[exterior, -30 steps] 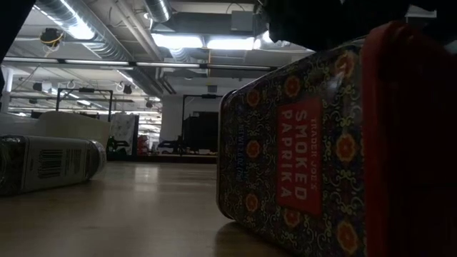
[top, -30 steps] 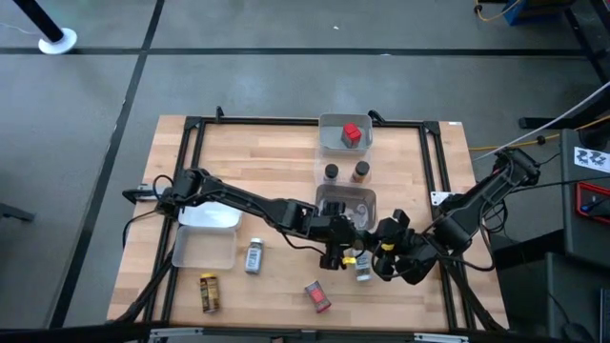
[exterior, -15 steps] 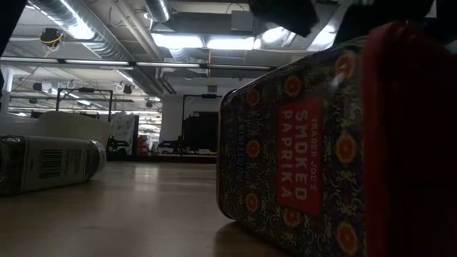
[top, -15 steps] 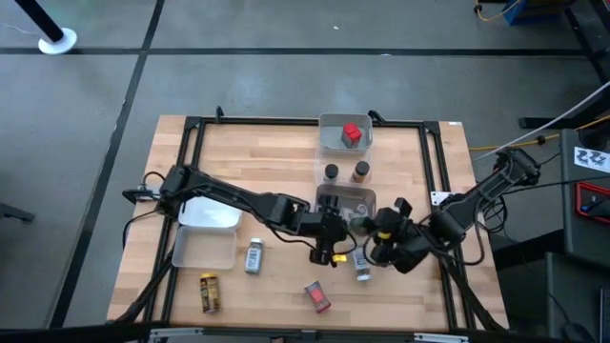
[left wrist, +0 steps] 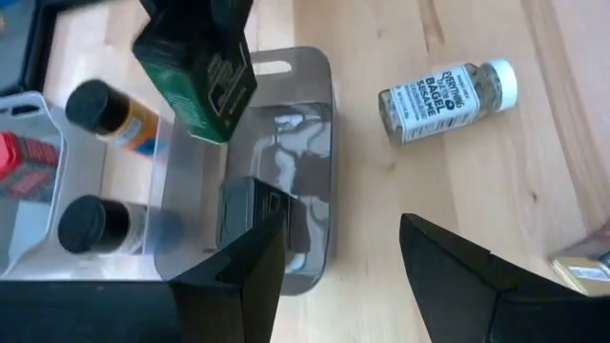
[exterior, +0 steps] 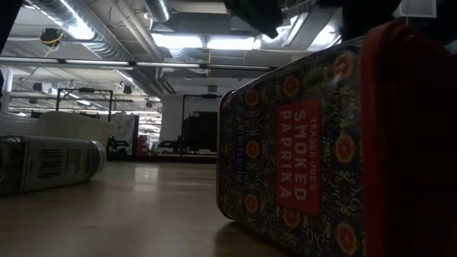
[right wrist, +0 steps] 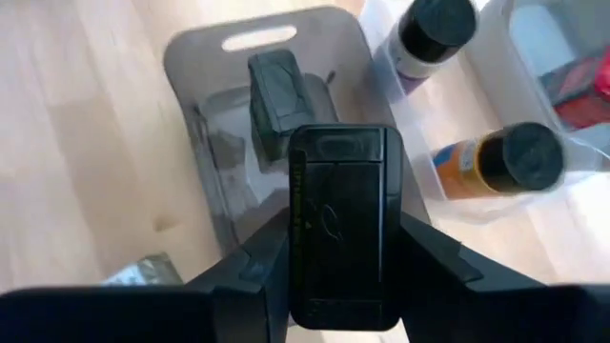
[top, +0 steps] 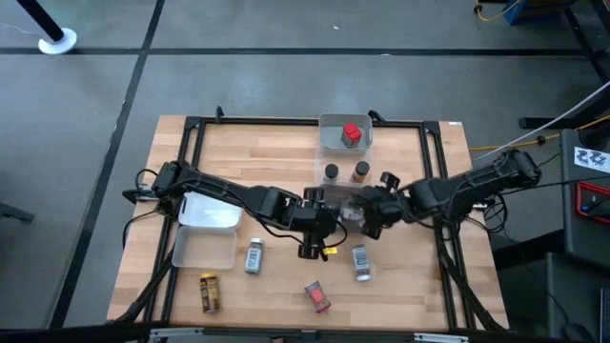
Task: Sort spices by type
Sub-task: Put the black seasoning can into the black bin
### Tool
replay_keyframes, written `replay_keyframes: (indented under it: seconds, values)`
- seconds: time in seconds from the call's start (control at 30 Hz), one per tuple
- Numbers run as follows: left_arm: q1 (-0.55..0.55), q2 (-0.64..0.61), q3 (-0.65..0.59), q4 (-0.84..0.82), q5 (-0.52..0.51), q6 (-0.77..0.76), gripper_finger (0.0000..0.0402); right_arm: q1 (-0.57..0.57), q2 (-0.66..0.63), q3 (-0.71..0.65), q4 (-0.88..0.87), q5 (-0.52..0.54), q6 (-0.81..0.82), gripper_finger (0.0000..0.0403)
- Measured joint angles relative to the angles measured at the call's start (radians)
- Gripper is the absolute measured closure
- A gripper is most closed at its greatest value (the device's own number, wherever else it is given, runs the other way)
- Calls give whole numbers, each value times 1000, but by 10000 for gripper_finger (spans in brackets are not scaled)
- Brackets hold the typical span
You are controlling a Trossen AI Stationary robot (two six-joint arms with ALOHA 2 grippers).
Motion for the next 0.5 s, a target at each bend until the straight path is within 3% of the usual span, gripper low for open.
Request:
replay_keyframes:
  seconds: [0.2,0.5]
  values:
    - [-6,0,0,-62,0,-41,212,-108,2,-105,92,-138,-110,260]
    - [-45,0,0,-81,4,-44,212,-206,2,-232,240,-237,-214,260]
